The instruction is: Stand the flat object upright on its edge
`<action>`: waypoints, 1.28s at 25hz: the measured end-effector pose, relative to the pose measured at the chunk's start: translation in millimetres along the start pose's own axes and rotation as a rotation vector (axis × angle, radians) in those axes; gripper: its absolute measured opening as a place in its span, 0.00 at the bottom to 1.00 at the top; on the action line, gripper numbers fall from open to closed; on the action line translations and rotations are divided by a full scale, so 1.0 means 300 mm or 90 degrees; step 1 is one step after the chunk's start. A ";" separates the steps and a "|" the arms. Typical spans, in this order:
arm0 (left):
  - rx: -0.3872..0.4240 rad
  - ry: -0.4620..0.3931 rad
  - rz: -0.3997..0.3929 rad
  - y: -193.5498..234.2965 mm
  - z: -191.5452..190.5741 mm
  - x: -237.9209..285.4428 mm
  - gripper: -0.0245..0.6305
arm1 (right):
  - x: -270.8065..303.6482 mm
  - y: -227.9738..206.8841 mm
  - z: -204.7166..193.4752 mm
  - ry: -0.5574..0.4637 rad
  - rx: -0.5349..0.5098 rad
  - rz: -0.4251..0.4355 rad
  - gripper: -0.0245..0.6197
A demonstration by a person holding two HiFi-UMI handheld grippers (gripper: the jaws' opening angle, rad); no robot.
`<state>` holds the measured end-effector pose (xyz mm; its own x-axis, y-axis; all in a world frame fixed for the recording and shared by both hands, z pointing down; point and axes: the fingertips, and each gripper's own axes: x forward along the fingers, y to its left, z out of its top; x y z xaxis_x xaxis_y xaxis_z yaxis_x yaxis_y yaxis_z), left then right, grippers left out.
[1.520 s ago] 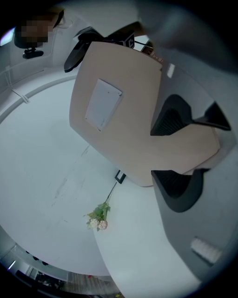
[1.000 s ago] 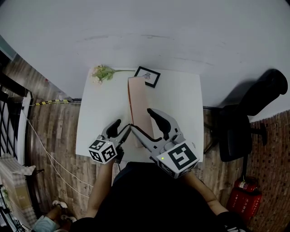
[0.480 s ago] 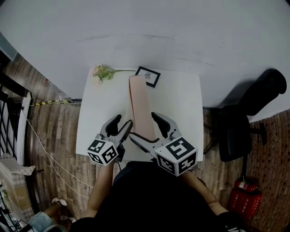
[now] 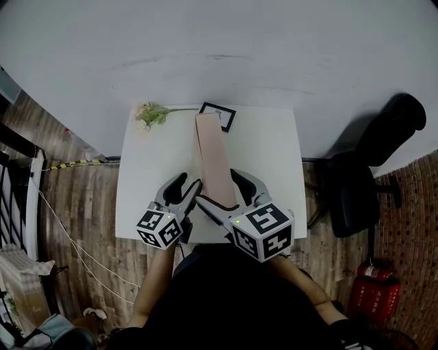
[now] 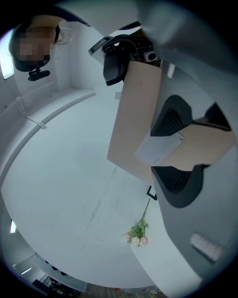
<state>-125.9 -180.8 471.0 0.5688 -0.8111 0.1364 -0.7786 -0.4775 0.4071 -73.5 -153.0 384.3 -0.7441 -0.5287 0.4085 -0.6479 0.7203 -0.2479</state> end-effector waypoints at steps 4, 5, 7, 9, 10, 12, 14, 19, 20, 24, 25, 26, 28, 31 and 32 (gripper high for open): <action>-0.002 0.017 -0.036 -0.042 -0.021 0.039 0.36 | -0.028 -0.032 -0.001 -0.008 -0.005 -0.046 0.63; -0.004 0.021 -0.045 -0.054 -0.026 0.053 0.36 | -0.035 -0.043 -0.001 -0.010 -0.008 -0.059 0.62; -0.006 0.024 -0.063 -0.079 -0.031 0.085 0.35 | -0.054 -0.073 -0.002 -0.014 -0.001 -0.083 0.61; -0.007 0.030 -0.082 -0.101 -0.035 0.122 0.35 | -0.077 -0.112 -0.003 -0.018 0.013 -0.103 0.61; -0.006 0.034 -0.092 -0.113 -0.037 0.141 0.35 | -0.088 -0.129 -0.003 -0.019 0.017 -0.113 0.61; -0.001 0.045 -0.109 -0.140 -0.044 0.178 0.35 | -0.108 -0.159 -0.002 -0.020 0.017 -0.136 0.61; 0.001 0.051 -0.125 -0.165 -0.050 0.215 0.34 | -0.128 -0.191 -0.002 -0.023 0.019 -0.157 0.61; 0.001 0.063 -0.156 -0.217 -0.056 0.311 0.33 | -0.173 -0.288 0.006 -0.038 0.038 -0.196 0.60; 0.002 0.065 -0.159 -0.224 -0.055 0.330 0.33 | -0.179 -0.308 0.009 -0.042 0.042 -0.203 0.60; -0.001 0.069 -0.168 -0.236 -0.050 0.401 0.33 | -0.187 -0.381 0.027 -0.052 0.051 -0.219 0.58; -0.001 0.069 -0.169 -0.236 -0.047 0.417 0.33 | -0.186 -0.396 0.033 -0.054 0.052 -0.222 0.58; 0.000 0.069 -0.168 -0.235 -0.044 0.433 0.33 | -0.184 -0.412 0.040 -0.055 0.051 -0.226 0.58; 0.000 0.068 -0.167 -0.232 -0.035 0.470 0.33 | -0.178 -0.446 0.056 -0.059 0.048 -0.233 0.58; -0.002 0.069 -0.163 -0.219 -0.021 0.529 0.33 | -0.159 -0.499 0.084 -0.067 0.043 -0.241 0.57; -0.001 0.070 -0.161 -0.213 -0.015 0.549 0.33 | -0.152 -0.518 0.094 -0.070 0.042 -0.243 0.57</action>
<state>18.8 -282.4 471.4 0.7702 -0.6250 0.1272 -0.6081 -0.6593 0.4422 56.5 -253.5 379.2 -0.4580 -0.8008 0.3860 -0.8879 0.4336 -0.1538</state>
